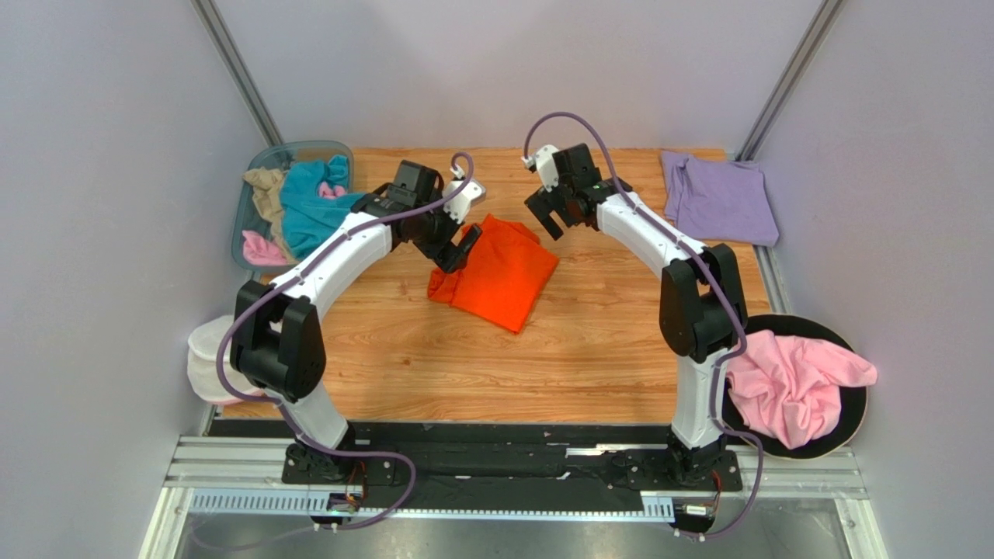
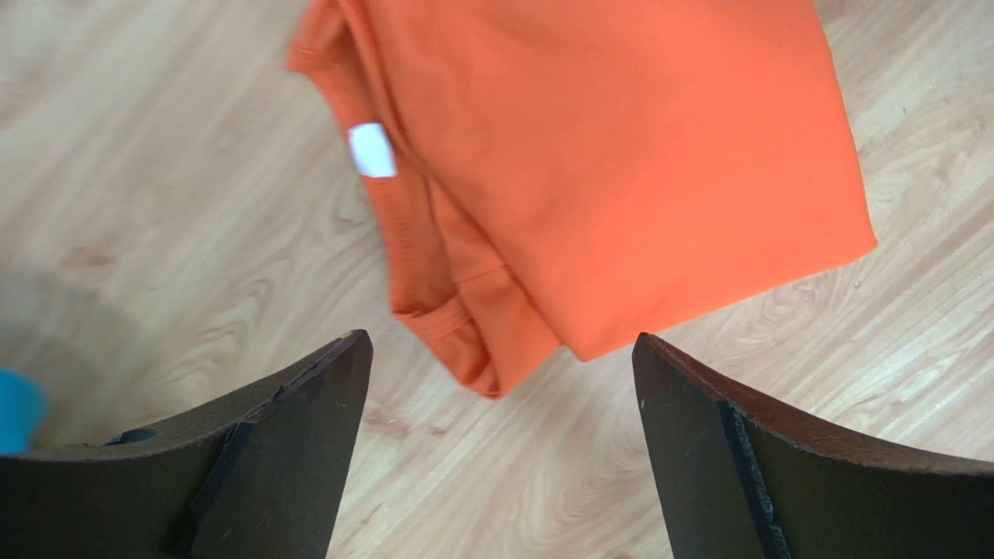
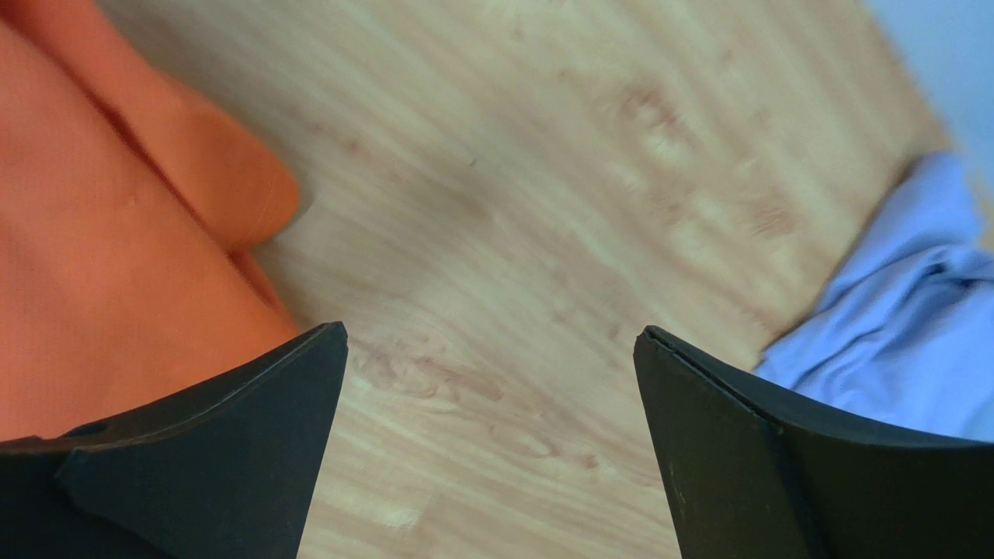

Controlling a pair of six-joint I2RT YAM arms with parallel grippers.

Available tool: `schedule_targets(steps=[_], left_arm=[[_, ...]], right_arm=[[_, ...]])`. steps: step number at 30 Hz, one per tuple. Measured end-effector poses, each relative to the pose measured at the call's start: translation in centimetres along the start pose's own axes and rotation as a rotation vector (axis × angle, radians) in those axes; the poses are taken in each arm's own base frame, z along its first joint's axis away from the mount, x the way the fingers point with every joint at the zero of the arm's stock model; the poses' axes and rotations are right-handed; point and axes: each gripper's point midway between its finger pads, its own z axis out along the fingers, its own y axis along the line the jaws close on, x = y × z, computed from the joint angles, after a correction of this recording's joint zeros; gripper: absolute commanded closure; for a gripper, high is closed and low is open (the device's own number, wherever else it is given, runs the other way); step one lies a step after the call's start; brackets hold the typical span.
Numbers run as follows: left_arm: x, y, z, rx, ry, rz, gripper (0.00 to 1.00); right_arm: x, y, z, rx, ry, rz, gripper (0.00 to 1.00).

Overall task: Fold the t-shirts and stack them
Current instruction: Fold the tshirt

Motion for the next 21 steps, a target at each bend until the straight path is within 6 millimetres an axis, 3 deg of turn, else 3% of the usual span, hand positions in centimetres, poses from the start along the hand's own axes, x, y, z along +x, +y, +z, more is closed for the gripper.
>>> schedule_targets(steps=[5, 13, 21], left_arm=[[1.9, -1.1, 2.3, 0.059, 0.082, -0.049, 0.09], [2.8, -1.7, 3.5, 0.046, 0.120, -0.031, 0.10], [3.4, -3.8, 5.4, 0.026, 0.176, 0.050, 0.11]], right_arm=[[2.4, 1.9, 0.0, -0.131, 0.060, 0.073, 0.00], [1.1, 3.7, 0.0, -0.327, 0.039, 0.135, 0.00], [0.8, 6.2, 3.3, -0.488, 0.068, 0.164, 0.00]])
